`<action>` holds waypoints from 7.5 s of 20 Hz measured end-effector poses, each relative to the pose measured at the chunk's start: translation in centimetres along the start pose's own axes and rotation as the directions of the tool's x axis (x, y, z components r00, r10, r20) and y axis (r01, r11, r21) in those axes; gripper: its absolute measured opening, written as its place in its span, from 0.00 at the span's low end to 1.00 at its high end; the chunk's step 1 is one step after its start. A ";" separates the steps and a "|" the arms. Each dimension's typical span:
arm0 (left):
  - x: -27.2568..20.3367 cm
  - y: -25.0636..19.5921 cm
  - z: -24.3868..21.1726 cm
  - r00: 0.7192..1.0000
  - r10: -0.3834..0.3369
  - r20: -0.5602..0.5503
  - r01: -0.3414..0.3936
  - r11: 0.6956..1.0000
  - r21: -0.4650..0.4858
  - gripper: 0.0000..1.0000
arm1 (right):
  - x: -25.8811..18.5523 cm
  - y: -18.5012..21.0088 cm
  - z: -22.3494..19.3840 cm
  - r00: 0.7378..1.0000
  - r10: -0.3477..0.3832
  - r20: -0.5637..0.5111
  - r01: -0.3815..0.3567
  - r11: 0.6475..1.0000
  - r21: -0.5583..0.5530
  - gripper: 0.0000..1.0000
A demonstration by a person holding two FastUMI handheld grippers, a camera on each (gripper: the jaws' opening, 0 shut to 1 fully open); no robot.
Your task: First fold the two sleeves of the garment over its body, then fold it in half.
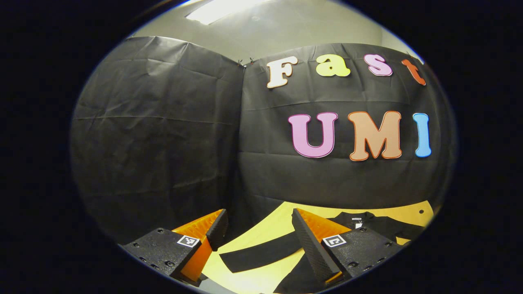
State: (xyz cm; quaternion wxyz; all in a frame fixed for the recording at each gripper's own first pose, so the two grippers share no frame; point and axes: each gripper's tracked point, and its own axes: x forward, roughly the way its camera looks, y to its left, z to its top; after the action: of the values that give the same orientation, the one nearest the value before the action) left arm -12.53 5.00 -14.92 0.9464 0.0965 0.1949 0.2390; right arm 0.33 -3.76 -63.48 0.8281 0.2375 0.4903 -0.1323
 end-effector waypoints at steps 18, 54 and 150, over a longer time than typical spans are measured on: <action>1.7 -2.4 -1.0 0.998 -0.057 -0.020 0.056 0.998 -0.008 0.95 | 0.6 2.9 -0.4 0.999 0.030 0.042 -0.026 0.997 -0.074 0.35; 0.3 7.7 -3.5 0.995 0.070 -0.072 -0.076 0.994 -0.077 0.95 | -18.8 51.4 16.2 0.750 0.602 0.273 -0.377 0.729 -0.571 0.05; 11.8 0.8 -29.0 0.784 -0.202 -0.587 0.135 0.978 -0.156 0.00 | -27.6 21.3 5.3 0.880 0.229 0.416 -0.137 0.962 -0.237 0.98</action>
State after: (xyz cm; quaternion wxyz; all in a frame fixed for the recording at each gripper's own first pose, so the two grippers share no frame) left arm -15.36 14.02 -44.77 0.8573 -0.0522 0.4790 0.1815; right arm 0.55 11.20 -31.54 0.9457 0.1621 0.2768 -0.0531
